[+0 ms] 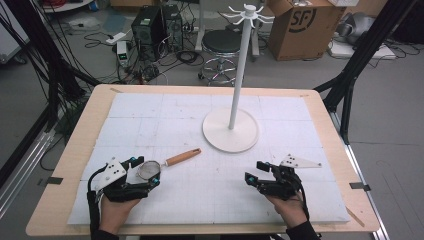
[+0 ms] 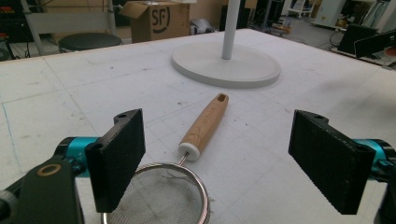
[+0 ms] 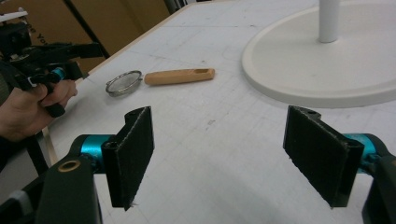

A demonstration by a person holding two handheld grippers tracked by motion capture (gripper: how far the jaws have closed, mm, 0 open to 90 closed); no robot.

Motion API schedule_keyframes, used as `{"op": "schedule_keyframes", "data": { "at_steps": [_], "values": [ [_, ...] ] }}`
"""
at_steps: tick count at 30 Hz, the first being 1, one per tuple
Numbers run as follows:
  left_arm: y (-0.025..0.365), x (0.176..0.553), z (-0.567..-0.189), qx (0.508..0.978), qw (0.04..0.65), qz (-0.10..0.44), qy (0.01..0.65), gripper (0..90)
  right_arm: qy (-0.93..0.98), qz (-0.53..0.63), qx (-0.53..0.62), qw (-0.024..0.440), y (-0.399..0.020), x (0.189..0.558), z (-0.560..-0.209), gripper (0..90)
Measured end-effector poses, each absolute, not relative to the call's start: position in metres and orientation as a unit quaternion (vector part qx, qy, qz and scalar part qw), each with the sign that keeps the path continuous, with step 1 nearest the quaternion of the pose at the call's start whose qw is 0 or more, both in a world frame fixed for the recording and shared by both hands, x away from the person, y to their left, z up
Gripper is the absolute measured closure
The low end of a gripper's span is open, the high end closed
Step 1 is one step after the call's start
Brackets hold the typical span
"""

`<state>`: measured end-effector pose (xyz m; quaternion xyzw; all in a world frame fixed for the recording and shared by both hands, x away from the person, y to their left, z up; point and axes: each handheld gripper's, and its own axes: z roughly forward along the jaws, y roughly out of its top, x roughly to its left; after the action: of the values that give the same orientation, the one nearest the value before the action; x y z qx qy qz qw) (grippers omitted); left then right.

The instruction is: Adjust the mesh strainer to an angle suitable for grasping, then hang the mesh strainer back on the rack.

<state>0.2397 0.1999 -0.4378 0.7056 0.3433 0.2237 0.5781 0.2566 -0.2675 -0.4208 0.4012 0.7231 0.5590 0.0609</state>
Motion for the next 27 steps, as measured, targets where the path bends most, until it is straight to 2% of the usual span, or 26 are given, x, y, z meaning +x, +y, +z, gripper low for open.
{"op": "schedule_keyframes", "data": {
  "at_steps": [13,22,27],
  "values": [
    [0.196,0.262,-0.416,0.727,0.579,0.159,0.334,18.6,0.703,0.568,0.421,0.07,-0.292,0.262,-0.423,20.9],
    [0.189,0.29,-0.409,0.768,0.536,0.126,0.328,18.8,0.701,0.566,0.427,0.072,-0.296,0.265,-0.425,20.8],
    [0.186,0.298,-0.411,0.768,0.536,0.113,0.332,19.3,0.699,0.565,0.432,0.068,-0.296,0.266,-0.426,20.8]
  ]
}}
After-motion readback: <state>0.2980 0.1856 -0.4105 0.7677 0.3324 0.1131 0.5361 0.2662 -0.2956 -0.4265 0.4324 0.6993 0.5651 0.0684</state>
